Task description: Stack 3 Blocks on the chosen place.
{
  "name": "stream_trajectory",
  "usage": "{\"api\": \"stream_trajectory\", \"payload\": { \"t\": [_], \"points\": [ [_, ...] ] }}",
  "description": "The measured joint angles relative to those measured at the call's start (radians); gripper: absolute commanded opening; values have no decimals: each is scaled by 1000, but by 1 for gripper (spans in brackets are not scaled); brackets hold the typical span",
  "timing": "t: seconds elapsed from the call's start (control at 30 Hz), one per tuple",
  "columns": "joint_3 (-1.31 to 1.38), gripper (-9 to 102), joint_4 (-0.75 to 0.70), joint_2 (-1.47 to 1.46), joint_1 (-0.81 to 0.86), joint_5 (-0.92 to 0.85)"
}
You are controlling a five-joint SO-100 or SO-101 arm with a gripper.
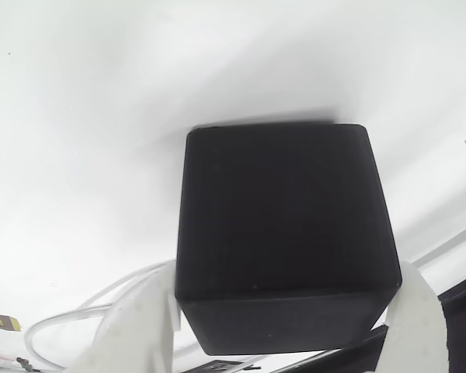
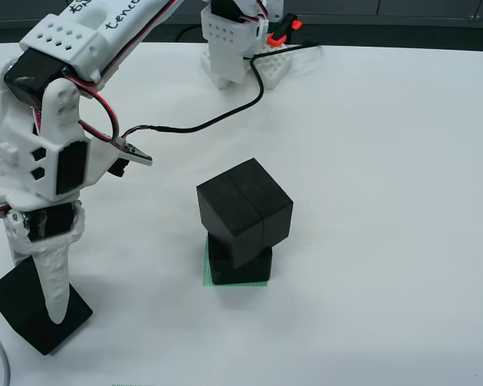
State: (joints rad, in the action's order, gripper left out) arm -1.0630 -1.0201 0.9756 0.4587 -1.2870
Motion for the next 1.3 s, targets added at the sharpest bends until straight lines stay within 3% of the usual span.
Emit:
{"api": "stream_trajectory", "payload": {
  "t": [0.4, 0.63, 0.8, 1.0, 1.3],
  "points": [
    [-261, 14, 23, 466, -15, -55],
    [-405, 14, 44, 834, -124, -110],
    [-591, 14, 138, 1103, -250, -161],
    [-939, 14, 373, 1394, -314, -221],
    [-1516, 14, 956, 1565, -330, -276]
  ]
}}
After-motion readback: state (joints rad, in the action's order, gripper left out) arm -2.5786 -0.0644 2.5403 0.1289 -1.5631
